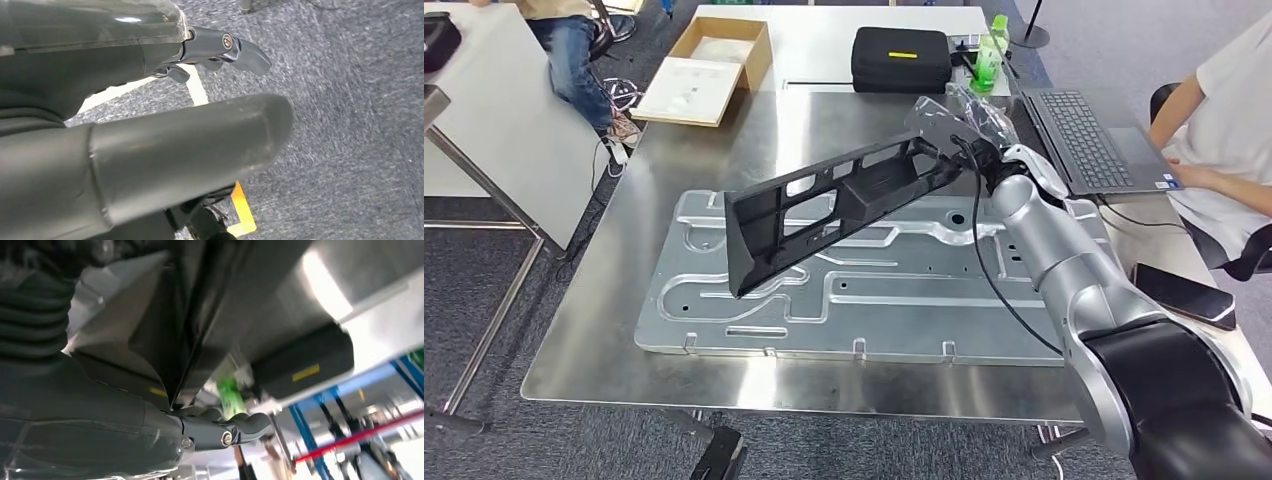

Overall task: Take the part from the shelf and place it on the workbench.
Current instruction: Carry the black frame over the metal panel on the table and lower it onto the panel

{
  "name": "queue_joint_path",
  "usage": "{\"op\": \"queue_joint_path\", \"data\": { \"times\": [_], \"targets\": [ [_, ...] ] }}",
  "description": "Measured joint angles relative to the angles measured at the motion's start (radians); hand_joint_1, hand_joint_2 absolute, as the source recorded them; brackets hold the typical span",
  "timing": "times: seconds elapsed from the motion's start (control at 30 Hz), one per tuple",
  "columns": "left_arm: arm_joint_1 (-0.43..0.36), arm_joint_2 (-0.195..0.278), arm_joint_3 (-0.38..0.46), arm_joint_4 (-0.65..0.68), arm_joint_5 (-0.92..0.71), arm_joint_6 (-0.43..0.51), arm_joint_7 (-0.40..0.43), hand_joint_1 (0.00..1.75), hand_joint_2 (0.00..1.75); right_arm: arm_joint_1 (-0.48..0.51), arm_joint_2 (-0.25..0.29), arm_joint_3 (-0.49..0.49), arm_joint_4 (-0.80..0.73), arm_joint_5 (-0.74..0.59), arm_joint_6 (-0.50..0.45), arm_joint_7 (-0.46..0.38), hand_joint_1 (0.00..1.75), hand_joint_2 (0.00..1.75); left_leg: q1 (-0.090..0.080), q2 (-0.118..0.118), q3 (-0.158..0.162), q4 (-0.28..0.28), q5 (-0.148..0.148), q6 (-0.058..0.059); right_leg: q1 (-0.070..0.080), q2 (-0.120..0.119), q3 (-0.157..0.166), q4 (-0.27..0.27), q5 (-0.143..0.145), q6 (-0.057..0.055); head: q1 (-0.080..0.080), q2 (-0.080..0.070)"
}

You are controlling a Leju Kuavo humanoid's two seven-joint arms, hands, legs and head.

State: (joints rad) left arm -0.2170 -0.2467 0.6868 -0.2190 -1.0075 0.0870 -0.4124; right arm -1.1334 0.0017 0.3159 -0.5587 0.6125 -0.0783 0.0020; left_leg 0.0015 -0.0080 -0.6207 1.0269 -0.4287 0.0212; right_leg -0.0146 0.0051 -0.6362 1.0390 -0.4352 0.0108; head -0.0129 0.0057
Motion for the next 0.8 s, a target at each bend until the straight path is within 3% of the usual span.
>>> {"op": "queue_joint_path", "data": {
  "times": [0.07,0.2,0.23,0.27,0.33,0.4,0.57,0.63,0.7,0.73,0.77,0.8],
  "targets": [
    [0.001,0.001,0.001,0.0,0.0,0.0,-0.001,0.0,0.0,-0.005,0.001,0.001,0.017,0.002,0.003,-0.002,0.0,0.0,0.005,0.0,0.005,-0.013,0.008,0.01,0.001,-0.001,-0.007,0.018,-0.017,0.008,0.001,0.0],
    [-0.001,0.001,0.004,0.0,0.0,-0.001,-0.001,0.0,0.0,-0.016,0.006,0.003,0.045,-0.005,-0.013,-0.014,0.0,1.75,0.005,0.002,0.008,-0.019,0.012,0.022,0.0,-0.002,-0.107,0.232,-0.12,0.015,0.0,0.0],
    [0.0,0.001,0.004,0.0,0.0,-0.001,-0.001,0.0,0.0,-0.016,0.007,0.004,0.05,-0.005,-0.016,-0.014,0.0,1.75,0.005,0.001,0.008,-0.017,0.011,0.023,-0.001,-0.002,-0.12,0.259,-0.12,0.016,0.0,0.0],
    [0.001,0.001,0.005,0.0,0.0,-0.001,-0.001,0.0,0.0,-0.016,0.007,0.004,0.056,-0.004,-0.018,-0.015,0.0,1.75,0.005,0.001,0.008,-0.014,0.01,0.023,-0.001,-0.002,-0.117,0.251,-0.104,0.015,0.001,0.0],
    [0.003,0.001,0.005,0.0,0.0,-0.001,-0.002,0.0,0.0,-0.017,0.008,0.004,0.061,-0.002,-0.025,-0.02,0.0,0.87,0.005,-0.001,0.008,-0.006,0.003,0.019,-0.001,-0.003,-0.064,0.139,-0.041,0.012,0.001,0.0],
    [0.002,0.001,0.006,0.0,0.0,0.0,-0.003,0.0,0.0,-0.021,0.012,0.004,0.062,-0.001,-0.034,-0.028,0.0,0.0,0.001,-0.002,0.005,0.004,-0.004,0.011,0.002,-0.003,-0.013,0.035,-0.006,0.006,0.001,0.0],
    [0.002,0.002,0.01,0.0,0.002,0.0,-0.007,0.0,0.0,-0.024,0.021,0.004,0.064,-0.01,-0.028,-0.03,0.0,0.0,0.001,0.0,-0.003,0.024,-0.024,-0.014,0.002,-0.001,0.002,0.004,-0.002,-0.019,0.0,0.0],
    [0.002,0.002,0.012,0.0,0.002,0.0,-0.008,0.0,0.0,-0.025,0.028,0.004,0.065,-0.015,-0.027,-0.03,0.0,0.0,0.004,0.001,-0.04,0.113,-0.076,-0.024,0.0,-0.002,0.004,0.0,0.001,-0.028,0.0,0.0],
    [0.002,0.002,0.014,0.0,0.003,0.0,-0.008,0.0,0.0,-0.025,0.034,0.004,0.069,-0.018,-0.028,-0.031,0.0,0.0,0.007,0.002,-0.098,0.241,-0.132,-0.03,0.001,-0.002,0.004,0.0,0.0,-0.031,0.0,0.0],
    [0.003,0.002,0.014,0.0,0.003,0.0,-0.008,0.0,0.0,-0.025,0.035,0.004,0.072,-0.019,-0.029,-0.031,0.0,0.0,0.007,0.002,-0.117,0.277,-0.139,-0.031,0.001,-0.002,0.004,0.0,0.0,-0.031,0.0,0.0],
    [0.004,0.002,0.015,0.0,0.003,0.0,-0.008,0.0,0.0,-0.024,0.036,0.004,0.074,-0.02,-0.031,-0.032,0.0,0.0,0.007,0.002,-0.119,0.278,-0.128,-0.03,0.002,-0.003,0.005,0.0,0.0,-0.031,0.0,0.0],
    [0.005,0.003,0.015,0.0,0.003,0.0,-0.008,0.0,0.0,-0.025,0.037,0.004,0.075,-0.02,-0.032,-0.033,0.0,0.0,0.007,0.002,-0.099,0.236,-0.098,-0.026,0.002,-0.002,0.007,0.0,-0.001,-0.031,0.0,0.0]
  ]
}}
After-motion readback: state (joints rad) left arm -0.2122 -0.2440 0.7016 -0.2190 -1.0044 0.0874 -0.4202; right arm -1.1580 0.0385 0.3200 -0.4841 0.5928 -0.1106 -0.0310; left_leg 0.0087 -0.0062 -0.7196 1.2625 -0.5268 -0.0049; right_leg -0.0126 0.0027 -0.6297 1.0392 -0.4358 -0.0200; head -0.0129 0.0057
